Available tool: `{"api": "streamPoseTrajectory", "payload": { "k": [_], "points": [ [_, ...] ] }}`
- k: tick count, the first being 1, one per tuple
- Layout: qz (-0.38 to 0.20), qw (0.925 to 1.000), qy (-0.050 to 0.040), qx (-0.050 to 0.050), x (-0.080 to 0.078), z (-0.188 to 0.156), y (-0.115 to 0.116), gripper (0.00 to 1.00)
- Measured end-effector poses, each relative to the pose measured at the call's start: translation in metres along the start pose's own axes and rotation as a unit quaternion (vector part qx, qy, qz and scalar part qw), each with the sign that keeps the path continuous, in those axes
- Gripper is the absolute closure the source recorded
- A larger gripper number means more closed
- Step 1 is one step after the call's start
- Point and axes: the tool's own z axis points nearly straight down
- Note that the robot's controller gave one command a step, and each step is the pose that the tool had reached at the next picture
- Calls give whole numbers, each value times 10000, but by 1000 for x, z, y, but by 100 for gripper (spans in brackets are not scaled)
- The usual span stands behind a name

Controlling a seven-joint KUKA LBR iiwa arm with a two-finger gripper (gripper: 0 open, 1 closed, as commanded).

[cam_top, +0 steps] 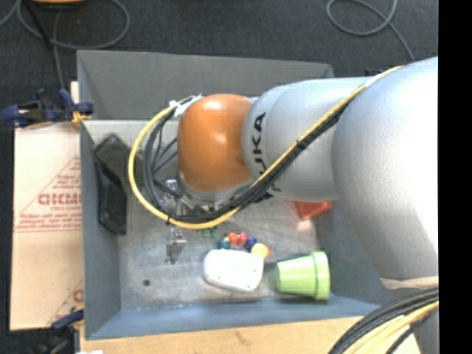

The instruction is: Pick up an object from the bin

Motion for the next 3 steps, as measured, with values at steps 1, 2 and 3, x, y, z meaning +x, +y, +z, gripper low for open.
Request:
{"api": "streamPoseTrajectory", "payload": {
  "k": [1, 2, 3],
  "points": [
    [74, 10000, 38, 13, -24, -24, -79, 0],
    [-557, 9984, 9, 5, -61, -1, -56, 0],
    [-418, 9991, -7, -14, -61, 11, -62, 0]
  ]
}}
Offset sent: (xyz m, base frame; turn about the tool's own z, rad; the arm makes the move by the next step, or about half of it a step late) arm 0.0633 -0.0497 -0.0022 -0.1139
